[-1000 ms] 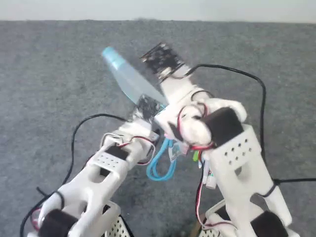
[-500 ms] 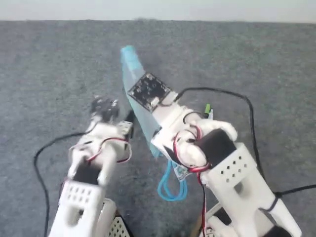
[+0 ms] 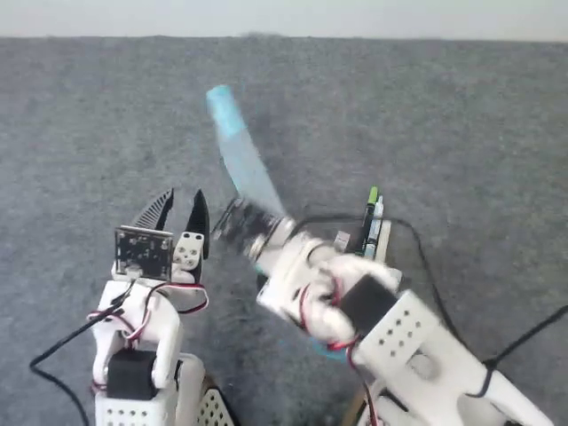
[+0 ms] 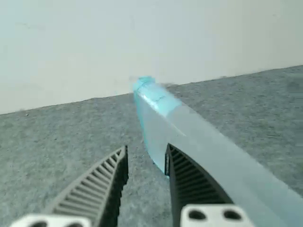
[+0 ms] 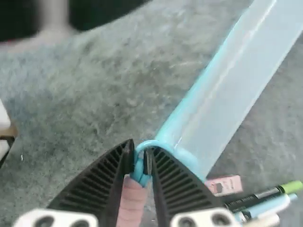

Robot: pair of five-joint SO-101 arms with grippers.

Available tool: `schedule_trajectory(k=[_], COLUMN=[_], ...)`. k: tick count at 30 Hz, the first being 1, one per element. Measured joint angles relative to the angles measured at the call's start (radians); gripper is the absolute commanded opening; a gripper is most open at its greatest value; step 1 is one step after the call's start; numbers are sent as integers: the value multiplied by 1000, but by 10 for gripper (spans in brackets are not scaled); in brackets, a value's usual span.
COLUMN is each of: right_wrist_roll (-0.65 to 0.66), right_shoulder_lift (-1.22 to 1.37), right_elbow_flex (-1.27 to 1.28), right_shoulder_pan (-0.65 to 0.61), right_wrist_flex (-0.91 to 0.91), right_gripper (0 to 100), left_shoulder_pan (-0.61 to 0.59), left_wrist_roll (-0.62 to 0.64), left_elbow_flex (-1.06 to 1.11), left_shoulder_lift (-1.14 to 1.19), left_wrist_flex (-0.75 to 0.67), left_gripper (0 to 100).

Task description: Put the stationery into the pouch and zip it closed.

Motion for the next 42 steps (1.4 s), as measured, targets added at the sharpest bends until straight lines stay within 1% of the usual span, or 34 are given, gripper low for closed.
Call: schedule_trajectory(k=[3,10,15,20,27,30,33,35,39,42], right_wrist_roll=[5,8,8,8,8,2,-2,-5,-6,-11], right_shoulder_lift=[0,29,29,29,29,29,29,29,32,81], right_elbow_flex=[44,106,110,110,112,112,97,46,-123,-282], right_shoulder_pan=[-8,-11,-9,-8,-8,-5,54,127,258,295], right_wrist_flex=[-35,-44,-43,-43,-43,-43,-29,8,120,221], right_gripper=[6,6,6,6,6,6,6,6,6,6], left_shoulder_pan=[-29,-26,11,11,-3,-6,-6,-6,32,80], left_wrist_roll=[2,61,158,207,213,213,187,172,161,141], left_elbow_flex=[0,0,0,-2,-9,31,63,77,78,78], left_shoulder_lift=[0,0,0,0,0,0,0,0,0,0], left_wrist_flex=[0,0,-43,-46,-48,-48,-48,-48,-20,-14], left_gripper=[127,127,127,127,126,123,126,126,132,180])
